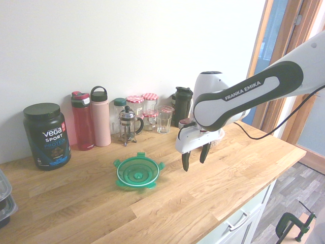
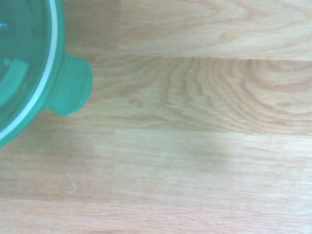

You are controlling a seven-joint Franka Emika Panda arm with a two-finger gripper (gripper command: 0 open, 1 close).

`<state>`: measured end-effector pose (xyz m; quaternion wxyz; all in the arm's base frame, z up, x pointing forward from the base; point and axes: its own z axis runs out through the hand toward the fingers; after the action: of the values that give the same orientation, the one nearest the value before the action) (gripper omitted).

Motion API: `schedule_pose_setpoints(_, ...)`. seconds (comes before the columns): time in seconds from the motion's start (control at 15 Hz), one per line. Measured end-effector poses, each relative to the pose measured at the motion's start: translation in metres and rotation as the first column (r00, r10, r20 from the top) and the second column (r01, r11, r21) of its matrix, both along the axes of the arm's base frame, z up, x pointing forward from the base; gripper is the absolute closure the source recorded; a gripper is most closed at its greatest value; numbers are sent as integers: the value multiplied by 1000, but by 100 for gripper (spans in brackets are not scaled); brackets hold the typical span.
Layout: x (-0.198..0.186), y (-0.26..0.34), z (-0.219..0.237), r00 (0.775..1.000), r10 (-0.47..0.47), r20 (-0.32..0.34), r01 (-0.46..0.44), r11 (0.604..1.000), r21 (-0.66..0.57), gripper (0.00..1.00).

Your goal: Cover the lid of food container

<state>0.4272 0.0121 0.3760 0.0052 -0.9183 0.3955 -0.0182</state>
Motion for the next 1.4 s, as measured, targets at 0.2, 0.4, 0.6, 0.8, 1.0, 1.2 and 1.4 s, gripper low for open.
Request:
schedule_pose_setpoints(0.2, 4, 3, 3, 1000, -12, 7, 12, 999, 40, 0)
schedule_pose_setpoints(0.4, 34, 14, 38, 995, 73, 73, -82, 989, 125, 0)
schedule_pose_setpoints(0.6, 64, 7, 48, 977, 188, 103, -209, 943, 257, 0)
schedule_pose_setpoints(0.8, 99, 1, 25, 948, 289, 132, -318, 865, 388, 0)
schedule_pose_setpoints(1.0, 130, 4, 2, 931, 342, 126, -357, 791, 497, 0)
schedule_pose_setpoints(1.2, 147, 0, -9, 931, 343, 126, -359, 790, 496, 0)
schedule_pose_setpoints(1.4, 157, 5, -13, 938, 326, 121, -338, 774, 536, 0)
